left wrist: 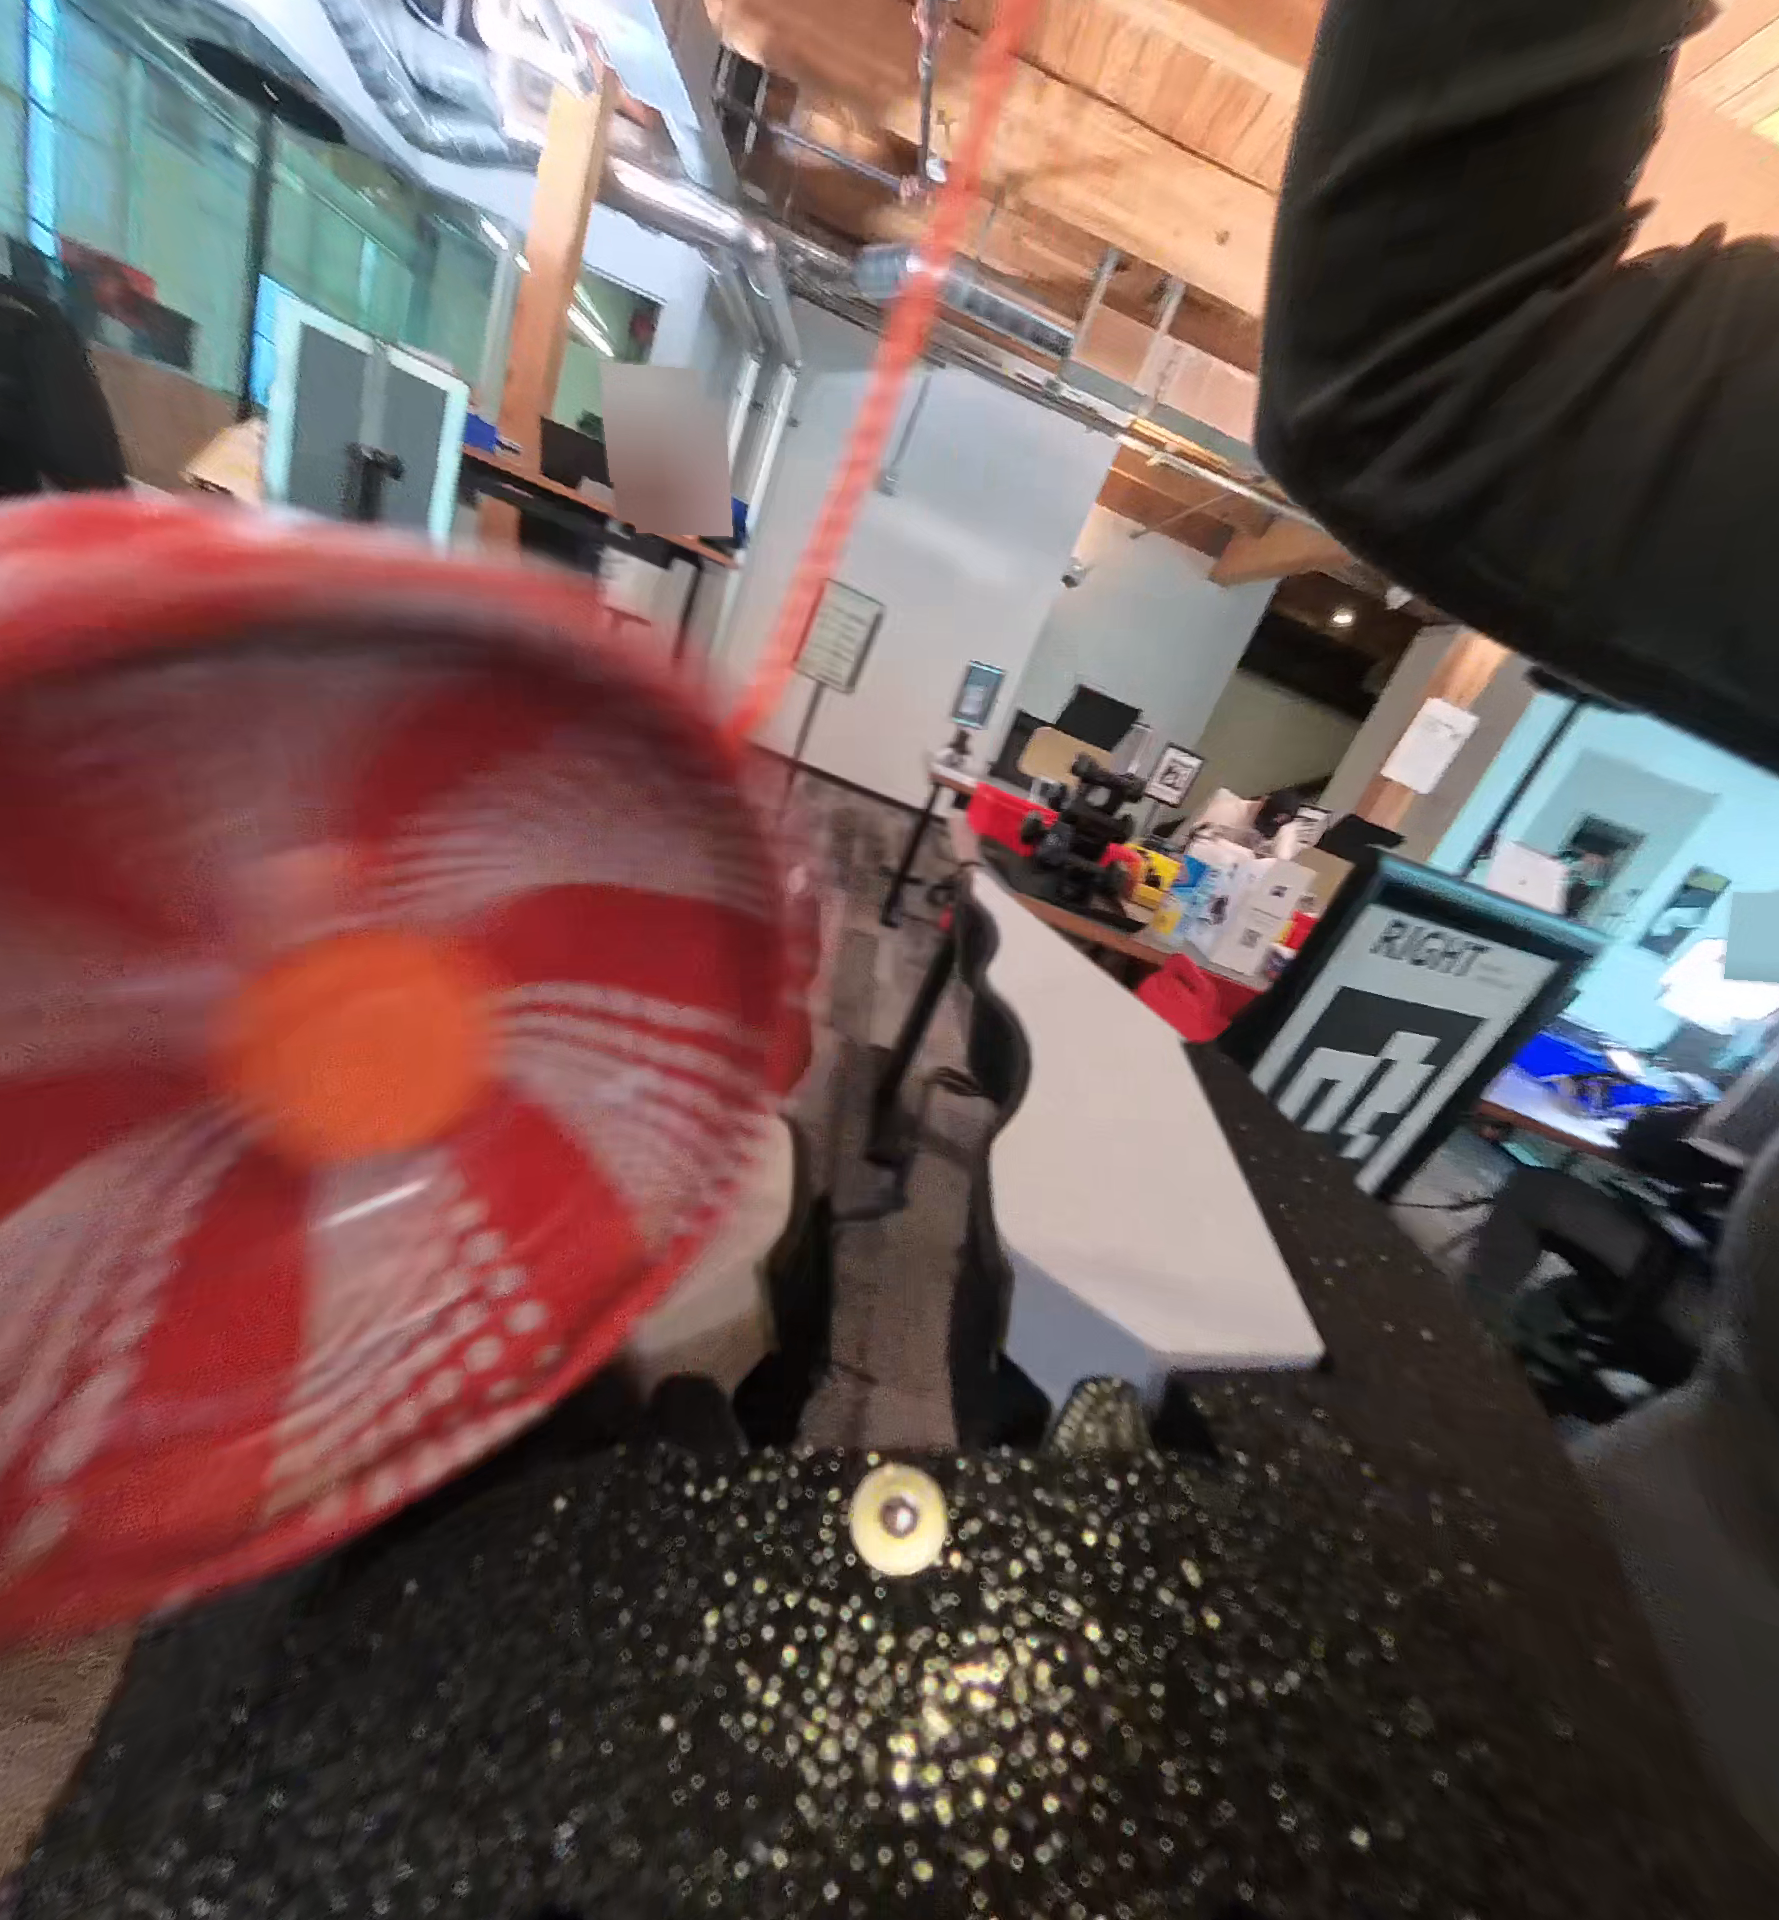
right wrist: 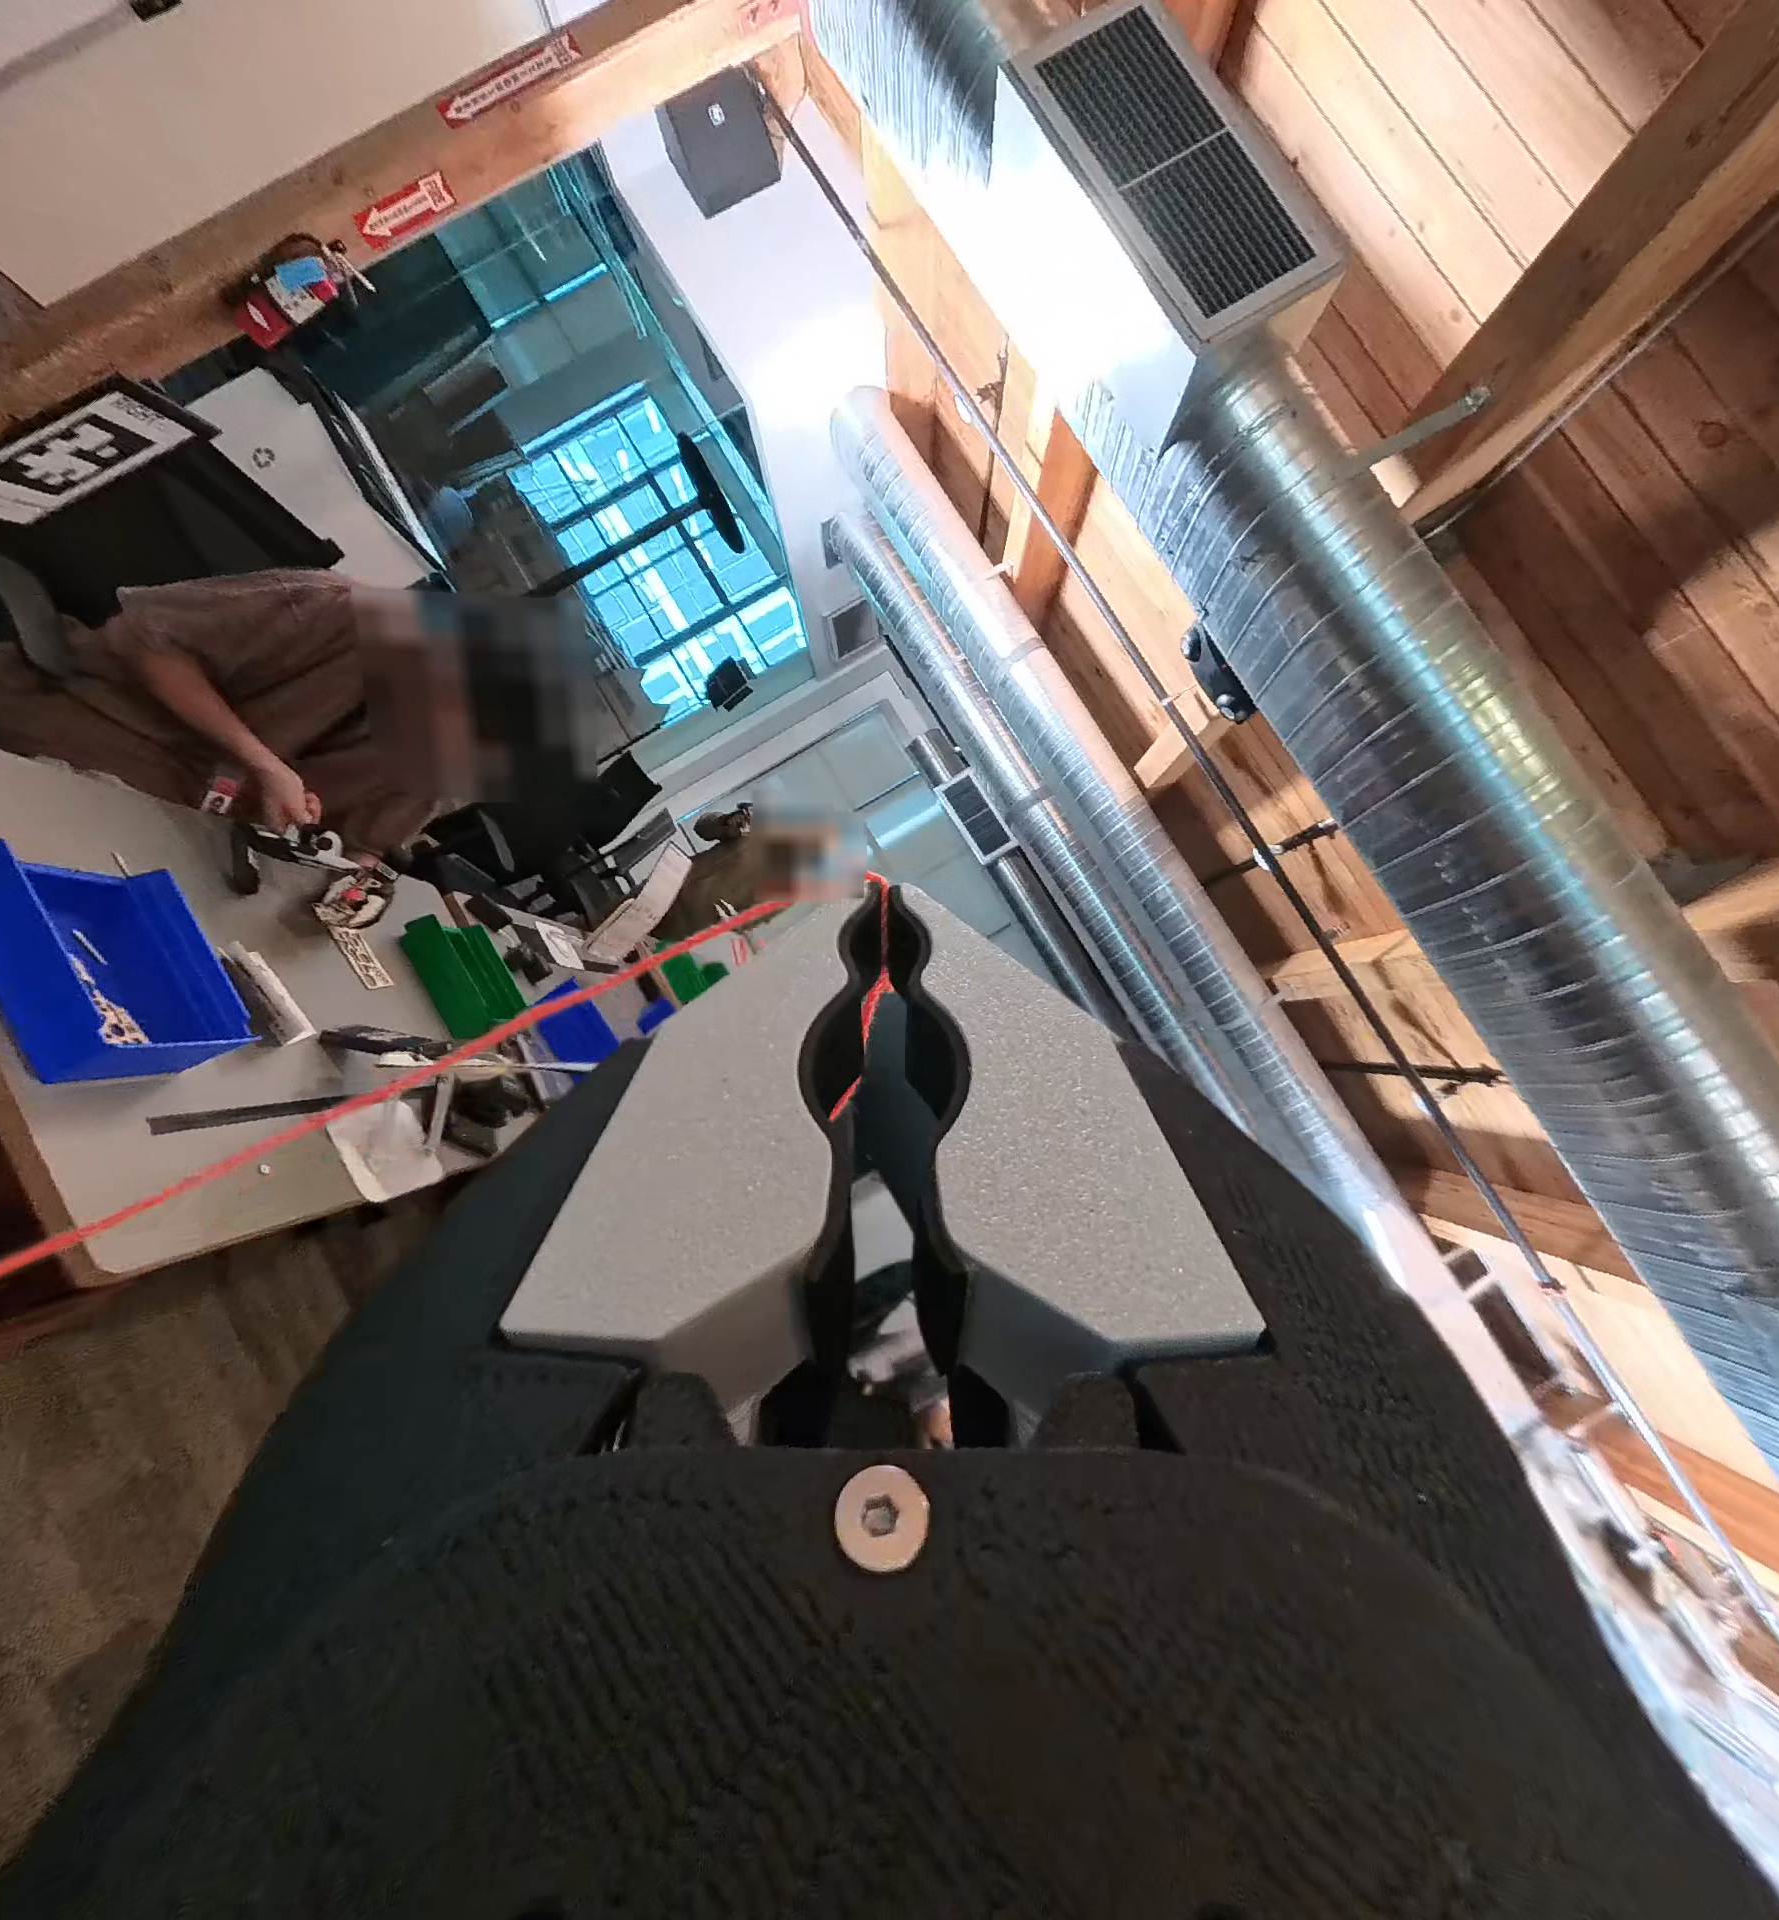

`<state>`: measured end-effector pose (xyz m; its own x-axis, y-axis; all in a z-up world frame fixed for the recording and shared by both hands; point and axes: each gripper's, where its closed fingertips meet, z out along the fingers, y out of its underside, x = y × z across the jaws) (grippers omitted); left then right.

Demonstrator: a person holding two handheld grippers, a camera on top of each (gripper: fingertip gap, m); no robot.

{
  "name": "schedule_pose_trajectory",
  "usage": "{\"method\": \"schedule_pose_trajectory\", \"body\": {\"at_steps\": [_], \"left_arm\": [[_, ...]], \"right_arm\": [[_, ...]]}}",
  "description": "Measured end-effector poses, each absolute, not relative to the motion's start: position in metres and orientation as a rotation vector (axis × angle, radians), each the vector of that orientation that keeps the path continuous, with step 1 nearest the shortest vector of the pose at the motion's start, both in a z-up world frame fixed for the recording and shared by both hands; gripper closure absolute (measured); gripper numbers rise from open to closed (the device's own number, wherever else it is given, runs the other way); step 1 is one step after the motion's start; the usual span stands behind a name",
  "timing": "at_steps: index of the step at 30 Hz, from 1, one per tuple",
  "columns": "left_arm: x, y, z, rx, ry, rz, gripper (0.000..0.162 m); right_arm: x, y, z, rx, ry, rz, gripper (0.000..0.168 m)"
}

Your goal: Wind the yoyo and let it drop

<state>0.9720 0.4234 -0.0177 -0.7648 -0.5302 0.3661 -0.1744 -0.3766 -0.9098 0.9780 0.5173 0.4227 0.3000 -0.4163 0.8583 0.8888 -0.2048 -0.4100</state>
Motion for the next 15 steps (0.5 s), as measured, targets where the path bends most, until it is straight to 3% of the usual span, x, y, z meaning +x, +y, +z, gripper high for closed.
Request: {"method": "schedule_pose_trajectory", "body": {"at_steps": [3, 8, 10, 13, 15], "left_arm": [[0.98, 0.449, -0.013, -0.935, 1.517, -2.129, 0.15], [0.989, 0.514, -0.008, -1.026, 1.335, -2.012, 0.132], [0.982, 0.543, -0.01, -1.104, 1.193, -1.986, 0.112], [0.958, 0.604, -0.017, -1.206, 0.845, -1.731, 0.058], [0.951, 0.617, -0.018, -1.229, 0.819, -1.594, 0.034]], "right_arm": [[0.974, 0.516, 0.421, -1.273, -0.51, -1.246, 0.168], [0.956, 0.524, 0.431, -1.231, -0.546, -1.219, 0.168], [0.95, 0.546, 0.436, -1.261, -0.581, -1.167, 0.168], [0.949, 0.584, 0.433, -1.324, -0.64, -1.149, 0.168], [0.94, 0.603, 0.431, -1.358, -0.673, -1.075, 0.168]]}}
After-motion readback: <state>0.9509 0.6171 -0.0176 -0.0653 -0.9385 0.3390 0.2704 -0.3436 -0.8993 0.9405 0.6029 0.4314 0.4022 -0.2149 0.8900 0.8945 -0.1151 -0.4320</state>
